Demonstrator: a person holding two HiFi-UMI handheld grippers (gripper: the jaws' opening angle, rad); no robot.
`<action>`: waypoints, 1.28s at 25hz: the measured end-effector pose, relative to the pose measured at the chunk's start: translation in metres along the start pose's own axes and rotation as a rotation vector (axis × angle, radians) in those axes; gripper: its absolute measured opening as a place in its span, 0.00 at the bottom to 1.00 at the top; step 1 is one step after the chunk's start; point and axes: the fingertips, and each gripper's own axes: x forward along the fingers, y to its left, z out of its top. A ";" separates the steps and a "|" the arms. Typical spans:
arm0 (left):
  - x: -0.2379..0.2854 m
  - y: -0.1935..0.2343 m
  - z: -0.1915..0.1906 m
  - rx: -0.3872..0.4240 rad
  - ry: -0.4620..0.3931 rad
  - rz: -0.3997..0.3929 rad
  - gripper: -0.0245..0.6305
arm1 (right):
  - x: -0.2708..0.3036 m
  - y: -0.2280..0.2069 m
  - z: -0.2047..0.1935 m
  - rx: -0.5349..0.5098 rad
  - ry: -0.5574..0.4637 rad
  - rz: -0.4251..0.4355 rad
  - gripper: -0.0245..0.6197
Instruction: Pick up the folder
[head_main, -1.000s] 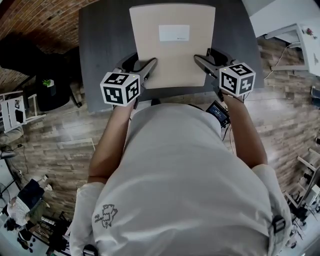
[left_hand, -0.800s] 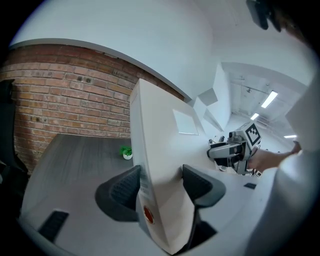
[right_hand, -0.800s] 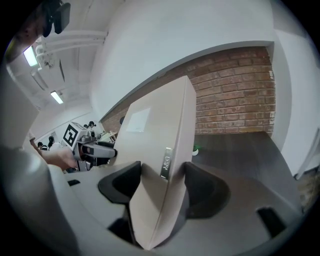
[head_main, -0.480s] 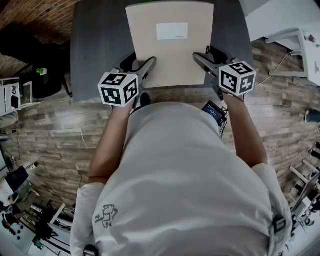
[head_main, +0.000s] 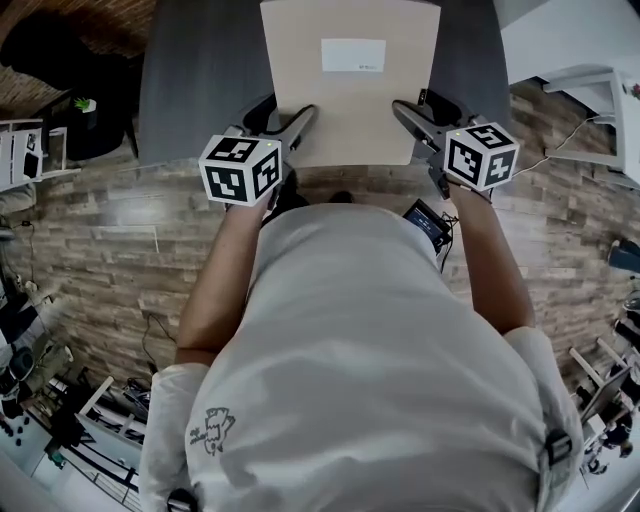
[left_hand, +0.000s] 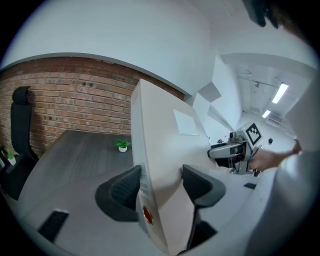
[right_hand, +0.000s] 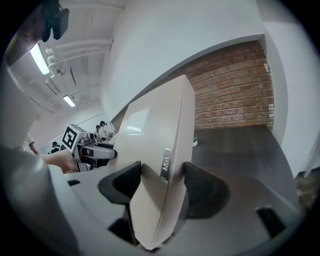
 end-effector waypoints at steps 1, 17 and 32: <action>-0.003 -0.002 -0.003 0.001 0.002 0.004 0.47 | -0.002 0.002 -0.003 0.004 0.000 0.003 0.46; -0.070 0.003 -0.036 0.000 0.005 -0.003 0.47 | -0.011 0.072 -0.031 0.013 -0.016 0.006 0.46; -0.169 0.033 -0.065 0.032 -0.010 -0.029 0.47 | -0.009 0.182 -0.051 0.003 -0.069 -0.020 0.45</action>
